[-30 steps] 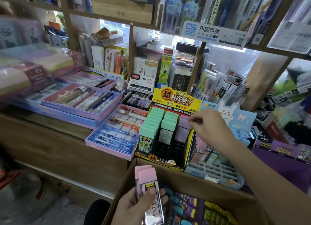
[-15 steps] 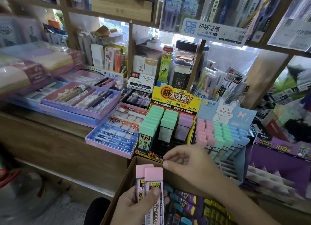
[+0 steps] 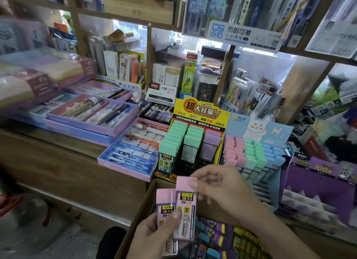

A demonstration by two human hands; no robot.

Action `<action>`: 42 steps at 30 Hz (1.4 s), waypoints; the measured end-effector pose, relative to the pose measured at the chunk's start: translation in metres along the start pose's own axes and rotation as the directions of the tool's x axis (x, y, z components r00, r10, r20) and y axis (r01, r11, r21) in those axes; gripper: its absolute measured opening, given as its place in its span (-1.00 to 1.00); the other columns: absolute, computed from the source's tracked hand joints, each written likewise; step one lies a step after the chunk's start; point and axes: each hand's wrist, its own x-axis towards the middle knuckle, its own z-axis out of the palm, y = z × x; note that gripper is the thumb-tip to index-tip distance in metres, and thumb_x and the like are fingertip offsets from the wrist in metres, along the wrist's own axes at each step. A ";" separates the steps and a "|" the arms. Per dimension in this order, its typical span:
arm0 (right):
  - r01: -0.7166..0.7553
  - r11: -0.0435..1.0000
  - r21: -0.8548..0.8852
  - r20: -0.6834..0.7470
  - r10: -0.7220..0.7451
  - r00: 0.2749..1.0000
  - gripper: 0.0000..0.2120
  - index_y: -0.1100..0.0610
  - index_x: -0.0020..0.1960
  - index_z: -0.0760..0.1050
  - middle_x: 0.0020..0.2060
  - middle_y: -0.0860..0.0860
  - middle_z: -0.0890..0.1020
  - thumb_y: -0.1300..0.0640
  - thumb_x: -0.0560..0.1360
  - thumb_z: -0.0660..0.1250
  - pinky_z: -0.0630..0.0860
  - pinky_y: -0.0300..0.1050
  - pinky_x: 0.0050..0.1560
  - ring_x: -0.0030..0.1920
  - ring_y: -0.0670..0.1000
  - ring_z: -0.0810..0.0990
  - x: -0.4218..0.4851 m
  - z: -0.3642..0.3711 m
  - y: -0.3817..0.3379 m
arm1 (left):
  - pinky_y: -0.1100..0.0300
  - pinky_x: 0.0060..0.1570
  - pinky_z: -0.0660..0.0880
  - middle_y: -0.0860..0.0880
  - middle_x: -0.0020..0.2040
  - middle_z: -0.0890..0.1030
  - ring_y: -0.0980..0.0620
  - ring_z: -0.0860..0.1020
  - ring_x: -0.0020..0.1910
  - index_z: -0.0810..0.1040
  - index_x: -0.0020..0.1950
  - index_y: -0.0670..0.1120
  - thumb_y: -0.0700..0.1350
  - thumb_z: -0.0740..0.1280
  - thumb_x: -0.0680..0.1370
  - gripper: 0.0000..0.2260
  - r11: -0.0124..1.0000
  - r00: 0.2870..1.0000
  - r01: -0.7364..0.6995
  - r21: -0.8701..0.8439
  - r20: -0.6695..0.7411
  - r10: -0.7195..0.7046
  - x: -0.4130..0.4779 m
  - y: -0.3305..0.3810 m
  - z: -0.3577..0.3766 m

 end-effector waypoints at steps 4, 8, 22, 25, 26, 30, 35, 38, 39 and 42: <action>0.080 0.996 0.047 -0.146 -0.072 0.987 -0.94 0.13 -0.02 0.68 -0.28 0.07 0.74 0.24 0.51 0.49 0.54 -0.27 -0.38 -0.36 -0.05 0.66 0.008 -0.015 -0.015 | 0.05 -0.32 0.68 -0.32 -0.07 0.71 -0.25 0.73 -0.12 0.76 -0.10 -0.21 -0.11 0.47 0.36 -0.78 0.990 0.997 0.071 -0.120 0.031 -0.068 -0.008 0.008 0.006; 0.163 0.986 0.044 -0.277 -0.145 0.950 -0.88 0.13 -0.02 0.67 -0.27 0.10 0.73 0.32 0.51 0.47 0.60 -0.28 -0.31 -0.32 -0.02 0.70 0.022 -0.027 -0.029 | -0.03 -0.20 0.65 -0.36 -0.08 0.70 -0.27 0.72 -0.14 0.68 0.04 -0.30 -0.16 0.38 0.53 -0.78 0.983 0.994 0.105 -0.149 0.002 -0.106 -0.011 0.013 0.006; 0.178 0.952 -0.251 -0.302 -0.251 0.920 -0.81 -0.01 -0.11 0.64 -0.23 0.04 0.70 0.28 0.51 0.48 0.69 0.15 -0.07 -0.16 0.14 0.71 0.055 -0.019 -0.019 | 0.04 -0.31 0.66 -0.33 -0.08 0.71 -0.26 0.73 -0.14 0.74 -0.05 -0.21 -0.16 0.38 0.52 -0.83 0.985 0.994 0.099 -0.144 -0.036 -0.105 -0.009 0.013 0.004; 0.168 0.946 -0.279 -0.273 -0.245 0.930 -0.83 0.00 -0.09 0.66 -0.25 0.01 0.70 0.27 0.51 0.48 0.70 0.14 -0.07 -0.18 0.07 0.72 0.058 -0.021 -0.019 | 0.04 -0.27 0.65 -0.31 -0.08 0.72 -0.24 0.73 -0.13 0.69 0.04 -0.22 -0.16 0.36 0.56 -0.82 0.986 0.993 0.109 -0.124 -0.036 -0.114 -0.008 0.013 0.004; 0.163 0.945 -0.284 -0.264 -0.240 0.934 -0.82 0.00 -0.08 0.65 -0.26 0.01 0.70 0.29 0.51 0.47 0.70 0.13 -0.07 -0.20 0.02 0.73 0.059 -0.021 -0.019 | 0.06 -0.31 0.65 -0.31 -0.09 0.72 -0.23 0.73 -0.14 0.69 0.04 -0.22 -0.16 0.36 0.56 -0.82 0.987 0.993 0.109 -0.121 -0.036 -0.114 -0.009 0.013 0.005; 0.167 0.943 -0.288 -0.233 -0.238 0.943 -0.77 -0.02 -0.08 0.64 -0.28 -0.02 0.71 0.32 0.53 0.44 0.72 0.07 -0.08 -0.26 -0.05 0.73 0.062 -0.022 -0.021 | 0.02 -0.32 0.65 -0.36 -0.09 0.70 -0.28 0.72 -0.15 0.68 0.03 -0.27 -0.19 0.37 0.54 -0.82 0.984 0.993 0.111 -0.136 -0.032 -0.116 -0.010 0.015 0.006; 0.173 0.917 -0.360 -0.247 -0.272 0.930 -0.84 -0.02 -0.06 0.66 -0.27 -0.03 0.70 0.25 0.53 0.45 0.70 0.08 -0.04 -0.19 -0.02 0.72 0.068 -0.021 -0.021 | 0.01 -0.23 0.65 -0.36 -0.08 0.70 -0.29 0.72 -0.12 0.67 0.06 -0.29 -0.18 0.36 0.56 -0.80 0.984 0.992 0.115 -0.137 -0.032 -0.120 -0.009 0.014 0.007; 0.167 0.908 -0.385 -0.255 -0.278 0.926 -0.85 -0.03 -0.04 0.66 -0.23 -0.06 0.69 0.23 0.53 0.45 0.69 0.12 -0.03 -0.15 0.03 0.71 0.071 -0.020 -0.021 | 0.04 -0.31 0.67 -0.35 -0.08 0.71 -0.27 0.72 -0.12 0.67 0.07 -0.29 -0.17 0.36 0.56 -0.78 0.984 0.992 0.117 -0.133 -0.027 -0.122 -0.009 0.013 0.006; 0.166 0.909 -0.383 -0.255 -0.276 0.927 -0.83 -0.05 -0.06 0.66 -0.23 -0.05 0.69 0.23 0.53 0.45 0.69 0.12 -0.03 -0.15 0.03 0.71 0.072 -0.020 -0.021 | 0.05 -0.32 0.66 -0.35 -0.07 0.71 -0.27 0.72 -0.12 0.67 0.07 -0.29 -0.16 0.37 0.55 -0.78 0.985 0.992 0.115 -0.132 -0.028 -0.120 -0.009 0.013 0.006; 0.165 0.917 -0.362 -0.234 -0.261 0.937 -0.76 -0.12 -0.12 0.62 -0.28 -0.04 0.71 0.24 0.53 0.45 0.70 0.11 -0.03 -0.19 -0.02 0.73 0.072 -0.020 -0.021 | 0.01 -0.23 0.65 -0.34 -0.07 0.71 -0.27 0.72 -0.11 0.67 0.08 -0.29 -0.16 0.37 0.54 -0.77 0.986 0.993 0.109 -0.127 -0.026 -0.113 -0.009 0.013 0.005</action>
